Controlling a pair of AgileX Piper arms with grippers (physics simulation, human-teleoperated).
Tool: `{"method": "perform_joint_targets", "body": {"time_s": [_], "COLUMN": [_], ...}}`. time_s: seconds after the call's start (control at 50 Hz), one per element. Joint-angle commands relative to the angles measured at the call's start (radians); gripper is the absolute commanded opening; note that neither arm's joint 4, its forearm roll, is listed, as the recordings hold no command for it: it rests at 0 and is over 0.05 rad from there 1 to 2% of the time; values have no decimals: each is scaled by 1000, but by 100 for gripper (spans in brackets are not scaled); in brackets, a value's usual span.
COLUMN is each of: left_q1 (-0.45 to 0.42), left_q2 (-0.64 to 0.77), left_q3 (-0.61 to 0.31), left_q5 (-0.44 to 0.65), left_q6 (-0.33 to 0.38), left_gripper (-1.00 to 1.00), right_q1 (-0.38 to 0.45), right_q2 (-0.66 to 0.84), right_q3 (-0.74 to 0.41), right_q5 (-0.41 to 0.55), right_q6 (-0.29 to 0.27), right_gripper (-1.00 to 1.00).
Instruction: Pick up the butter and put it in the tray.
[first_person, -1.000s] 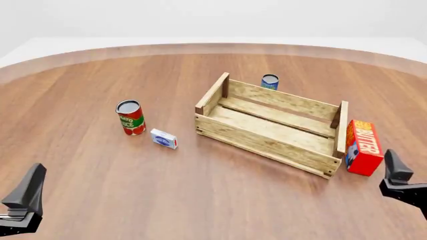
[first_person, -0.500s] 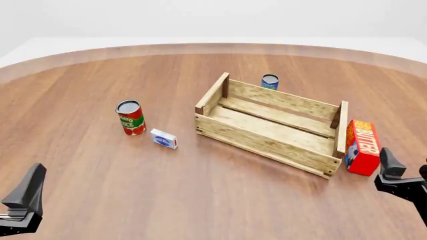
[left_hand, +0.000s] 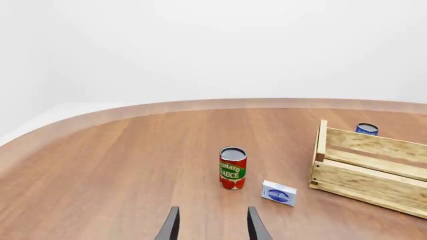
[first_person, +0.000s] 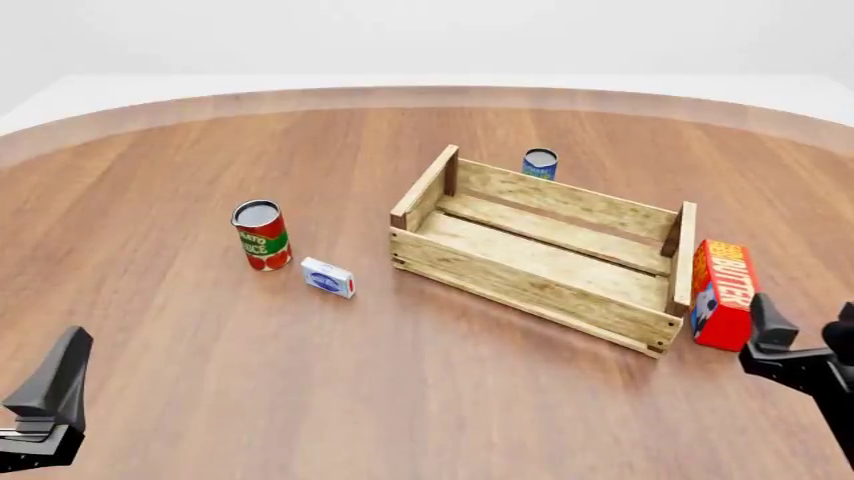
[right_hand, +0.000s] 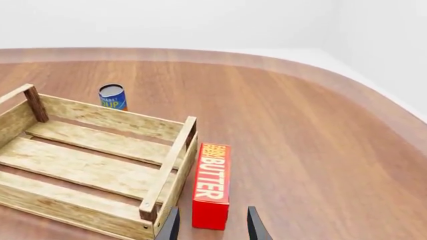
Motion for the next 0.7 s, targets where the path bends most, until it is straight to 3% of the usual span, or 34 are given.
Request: {"method": "perform_joint_targets", "body": {"time_s": [0.02, 0.7], "left_q1": [0, 0], "left_q2": [0, 0], "left_q3": [0, 0], "left_q5": [0, 0], "left_q6": [0, 0], "left_gripper": [100, 100], "right_q1": [0, -2], "right_q2": [101, 302], "right_q3": [0, -1], "right_q5": [-91, -256], "right_q6": [4, 0], "right_gripper": [100, 100]}}
